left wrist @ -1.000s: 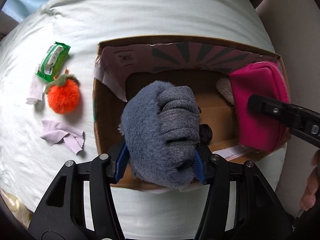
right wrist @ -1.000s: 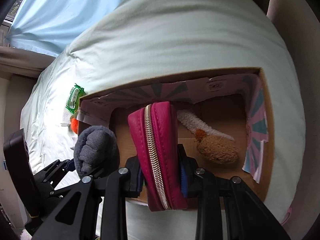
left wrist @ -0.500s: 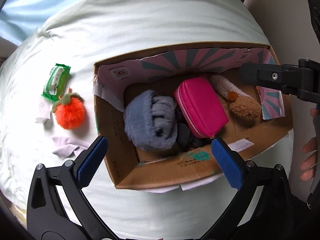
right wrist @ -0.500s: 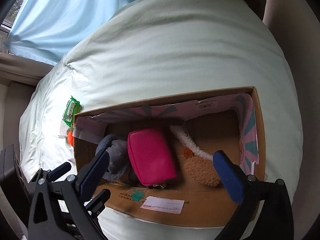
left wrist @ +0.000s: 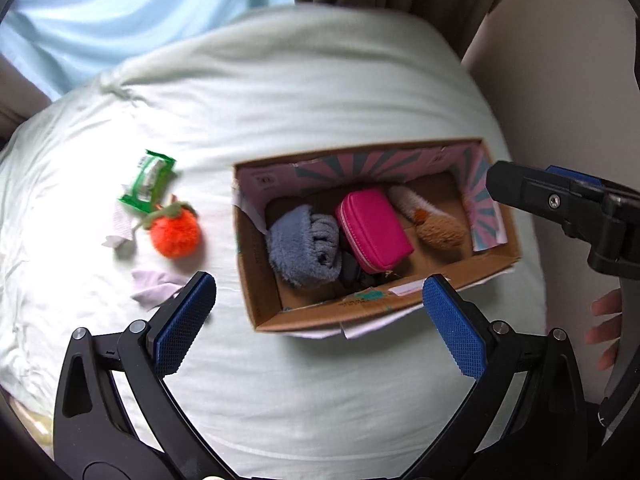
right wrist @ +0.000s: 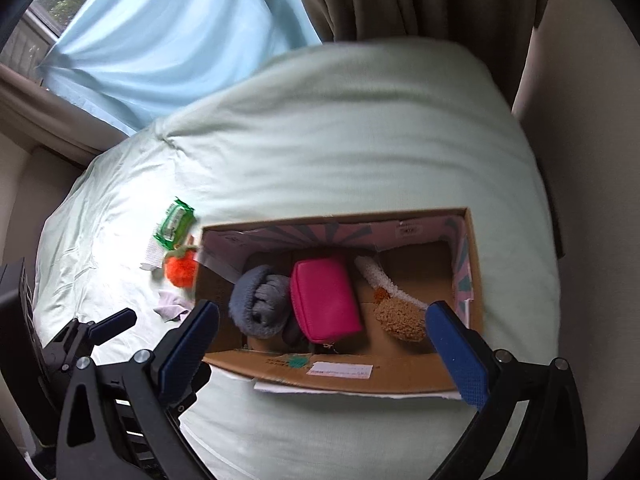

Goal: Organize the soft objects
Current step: 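Withdraw both tools from the box and move toward the white cloth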

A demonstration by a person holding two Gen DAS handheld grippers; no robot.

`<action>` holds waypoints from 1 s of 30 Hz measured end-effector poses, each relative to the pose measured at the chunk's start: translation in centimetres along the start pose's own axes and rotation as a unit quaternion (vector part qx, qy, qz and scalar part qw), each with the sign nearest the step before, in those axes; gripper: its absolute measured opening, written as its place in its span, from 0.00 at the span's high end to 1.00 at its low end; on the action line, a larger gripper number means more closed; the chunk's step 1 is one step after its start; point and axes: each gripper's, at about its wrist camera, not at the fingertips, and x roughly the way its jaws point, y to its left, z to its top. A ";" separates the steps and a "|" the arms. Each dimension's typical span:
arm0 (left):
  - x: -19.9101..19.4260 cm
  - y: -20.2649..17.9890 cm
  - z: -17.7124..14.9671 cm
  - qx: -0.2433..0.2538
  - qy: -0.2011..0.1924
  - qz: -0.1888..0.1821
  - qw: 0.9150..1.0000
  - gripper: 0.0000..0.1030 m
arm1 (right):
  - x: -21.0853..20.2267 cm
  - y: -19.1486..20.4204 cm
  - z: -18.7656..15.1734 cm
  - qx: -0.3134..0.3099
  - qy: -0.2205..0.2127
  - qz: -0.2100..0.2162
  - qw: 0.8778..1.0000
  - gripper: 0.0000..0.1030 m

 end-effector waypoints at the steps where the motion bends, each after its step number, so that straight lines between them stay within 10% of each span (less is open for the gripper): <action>1: -1.2 0.3 -0.2 -0.002 -0.009 0.000 1.000 0.00 | -1.3 0.5 -0.2 -0.003 -0.008 -0.001 1.000 0.00; 18: -18.7 10.6 -9.4 -0.062 -0.147 0.029 0.987 0.00 | -14.9 13.1 -8.3 -0.083 -0.145 -0.030 0.986 0.00; 30: -22.3 21.4 -15.0 -0.088 -0.176 0.025 0.980 0.00 | -15.0 22.3 -13.5 -0.116 -0.186 0.000 0.976 0.00</action>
